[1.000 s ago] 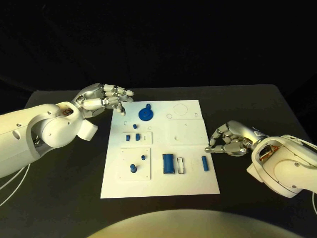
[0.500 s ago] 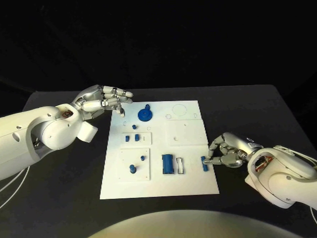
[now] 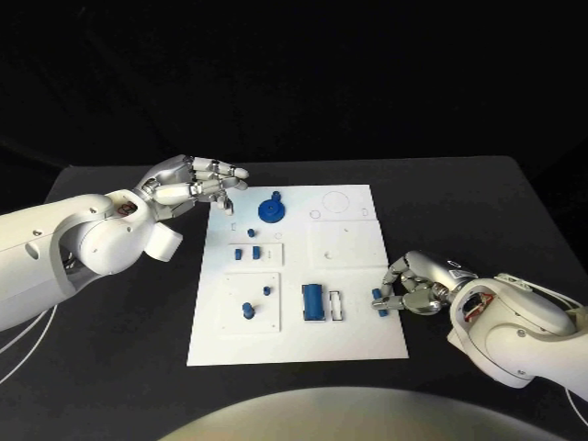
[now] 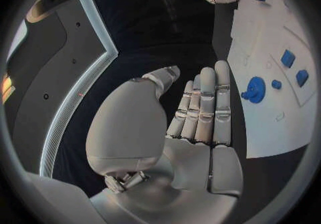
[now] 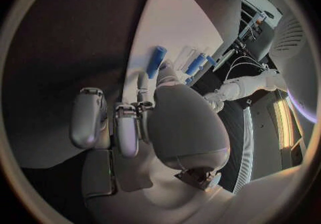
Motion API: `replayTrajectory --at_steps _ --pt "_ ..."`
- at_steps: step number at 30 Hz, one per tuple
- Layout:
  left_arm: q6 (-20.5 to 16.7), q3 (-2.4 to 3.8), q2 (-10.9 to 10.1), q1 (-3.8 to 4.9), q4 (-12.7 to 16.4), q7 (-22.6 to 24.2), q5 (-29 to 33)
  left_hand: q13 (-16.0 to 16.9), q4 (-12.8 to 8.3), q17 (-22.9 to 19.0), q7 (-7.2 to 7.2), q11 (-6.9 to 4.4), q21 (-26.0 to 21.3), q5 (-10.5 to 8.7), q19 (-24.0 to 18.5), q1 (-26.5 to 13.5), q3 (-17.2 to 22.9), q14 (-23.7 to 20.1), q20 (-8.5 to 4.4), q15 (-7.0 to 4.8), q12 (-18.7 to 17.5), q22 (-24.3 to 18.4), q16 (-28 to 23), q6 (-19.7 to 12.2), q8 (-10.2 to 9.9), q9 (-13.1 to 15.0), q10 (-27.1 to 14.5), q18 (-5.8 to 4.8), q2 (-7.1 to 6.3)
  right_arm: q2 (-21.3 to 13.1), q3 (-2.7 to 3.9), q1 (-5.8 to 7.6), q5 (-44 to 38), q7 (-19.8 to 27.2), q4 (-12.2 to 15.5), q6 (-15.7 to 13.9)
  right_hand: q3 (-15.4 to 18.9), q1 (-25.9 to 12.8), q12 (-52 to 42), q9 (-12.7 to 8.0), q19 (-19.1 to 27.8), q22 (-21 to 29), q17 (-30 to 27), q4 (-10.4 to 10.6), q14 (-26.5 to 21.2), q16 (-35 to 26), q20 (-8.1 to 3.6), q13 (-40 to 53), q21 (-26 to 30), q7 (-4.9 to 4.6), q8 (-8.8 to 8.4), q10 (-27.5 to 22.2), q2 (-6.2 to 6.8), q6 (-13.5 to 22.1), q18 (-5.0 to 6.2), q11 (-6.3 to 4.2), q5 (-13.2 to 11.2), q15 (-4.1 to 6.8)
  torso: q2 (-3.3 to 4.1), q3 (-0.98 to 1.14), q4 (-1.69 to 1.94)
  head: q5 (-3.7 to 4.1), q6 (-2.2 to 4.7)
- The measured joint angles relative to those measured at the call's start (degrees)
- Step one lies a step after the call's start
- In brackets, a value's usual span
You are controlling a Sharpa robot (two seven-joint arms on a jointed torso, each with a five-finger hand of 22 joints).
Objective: Assemble the parts on the task board
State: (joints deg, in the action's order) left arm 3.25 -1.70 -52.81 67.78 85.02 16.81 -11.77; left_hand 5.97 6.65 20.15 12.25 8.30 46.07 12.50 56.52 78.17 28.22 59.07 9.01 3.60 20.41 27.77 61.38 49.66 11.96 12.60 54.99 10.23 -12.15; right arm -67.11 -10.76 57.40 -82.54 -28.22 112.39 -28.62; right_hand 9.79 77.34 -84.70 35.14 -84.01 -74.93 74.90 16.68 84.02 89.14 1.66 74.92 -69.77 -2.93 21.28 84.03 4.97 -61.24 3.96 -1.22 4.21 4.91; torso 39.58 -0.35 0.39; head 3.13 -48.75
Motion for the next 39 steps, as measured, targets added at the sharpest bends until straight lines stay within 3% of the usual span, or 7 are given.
replayTrajectory --at_steps 12,15,21,30,33,36,39 --pt "0.1 0.0 -0.2 0.0 0.1 -0.2 0.0 0.0 0.0 0.0 0.0 0.0 0.0 0.0 0.0 0.0 0.0 0.0 0.0 0.0 0.0 0.0 0.0 0.0 0.0 0.0 0.0 0.0 0.0 1.2 0.5 -0.77 -3.2 -0.8 -1.0 0.7 0.0 0.0 0.0 0.1 0.0 0.0 0.0 0.0 0.0 0.0 0.0 0.0 0.0 0.16 -0.07 0.0 0.0 -0.9 0.0 0.0 0.0 0.0 -0.07 -0.04 -0.05 -0.27 -0.16" --pt "0.2 0.0 -0.2 0.0 0.1 -0.3 0.0 0.0 0.2 0.0 0.0 0.0 0.0 0.0 0.0 0.0 -0.2 0.0 0.0 0.0 0.0 -0.1 0.0 0.0 0.0 0.0 0.0 0.0 0.0 1.6 0.53 -0.94 -4.1 -0.9 -1.3 0.8 -0.1 1.6 0.0 6.3 0.0 0.0 0.0 -0.1 0.0 0.0 0.0 0.0 0.0 0.09 -0.53 0.0 -0.59 -1.0 0.0 0.0 0.0 0.0 -0.07 -0.04 -0.07 -0.27 -0.14" --pt "0.2 0.0 -0.3 -0.01 0.1 -0.5 0.0 0.0 0.2 0.0 0.0 0.0 0.0 0.0 0.0 0.0 -0.2 0.0 0.0 0.0 0.0 -0.1 0.0 0.0 0.0 0.0 0.0 0.0 0.0 2.0 0.56 -1.11 -5.7 -1.1 -1.1 1.0 -5.0 7.8 -0.2 9.8 0.0 0.0 0.0 -0.5 0.0 0.0 0.0 0.2 -0.2 0.61 -2.32 -0.1 -0.21 -1.6 0.0 -0.32 -0.1 0.0 -0.07 -0.05 -0.07 -0.3 -0.1" --pt "0.4 0.0 -0.3 -0.01 0.1 -0.7 0.0 0.0 0.2 0.0 0.0 0.0 0.0 0.0 0.0 0.0 -0.2 0.0 0.0 0.0 0.0 0.0 0.0 0.0 0.0 0.0 0.0 0.0 0.0 1.9 0.58 -1.17 -6.9 -1.1 -0.2 1.2 -12.3 11.6 -0.1 3.1 0.0 0.0 0.0 3.7 0.0 0.0 -0.44 0.0 -0.7 0.96 -4.47 0.1 2.65 -3.1 -0.01 -0.59 0.2 0.0 -0.08 -0.05 -0.09 -0.38 -0.13" --pt "0.5 0.0 -0.3 -0.01 0.1 -0.8 0.0 0.0 0.2 0.0 0.0 0.0 0.0 0.0 0.0 0.0 -0.2 0.0 0.0 0.0 0.0 0.0 0.0 0.0 0.0 0.0 0.0 0.0 0.0 1.8 0.5 -1.11 -6.8 -1.3 0.4 1.1 -16.6 12.1 -0.4 -3.3 0.0 0.0 0.0 5.0 0.0 0.0 -0.44 0.0 -1.1 0.97 -4.79 0.0 3.18 -3.1 0.0 -0.63 0.2 0.0 -0.09 -0.05 -0.12 -0.39 -0.14" --pt "0.5 0.0 -0.3 -0.01 0.1 -0.8 0.0 0.0 0.2 0.0 0.0 0.0 0.0 0.0 0.0 0.0 -0.2 0.0 0.0 0.0 0.0 0.0 0.0 0.0 0.0 0.0 0.0 0.0 0.0 1.7 0.26 -0.75 -6.2 -1.5 0.9 1.1 -22.1 12.0 -0.4 -3.4 0.0 0.0 0.0 6.2 0.0 0.0 -0.44 0.0 -1.3 0.97 -4.94 0.0 3.59 -3.1 0.0 -0.64 0.1 0.0 -0.1 -0.05 -0.12 -0.42 -0.15" --pt "0.5 0.0 -0.3 -0.01 0.1 -0.9 0.0 0.0 0.2 0.0 0.0 0.0 0.0 0.0 0.0 0.0 -0.2 0.0 0.0 0.0 0.0 -0.1 0.0 0.0 0.0 0.0 0.0 0.0 0.0 1.7 0.04 -0.22 -5.0 -1.9 1.3 1.1 -29.6 7.6 -0.4 -2.6 0.0 0.0 0.0 5.5 -0.1 0.0 -0.44 0.0 -1.3 1.01 -4.41 -0.1 6.2 -2.6 -0.01 -0.74 0.1 0.12 -0.09 -0.05 -0.12 -0.41 -0.15"
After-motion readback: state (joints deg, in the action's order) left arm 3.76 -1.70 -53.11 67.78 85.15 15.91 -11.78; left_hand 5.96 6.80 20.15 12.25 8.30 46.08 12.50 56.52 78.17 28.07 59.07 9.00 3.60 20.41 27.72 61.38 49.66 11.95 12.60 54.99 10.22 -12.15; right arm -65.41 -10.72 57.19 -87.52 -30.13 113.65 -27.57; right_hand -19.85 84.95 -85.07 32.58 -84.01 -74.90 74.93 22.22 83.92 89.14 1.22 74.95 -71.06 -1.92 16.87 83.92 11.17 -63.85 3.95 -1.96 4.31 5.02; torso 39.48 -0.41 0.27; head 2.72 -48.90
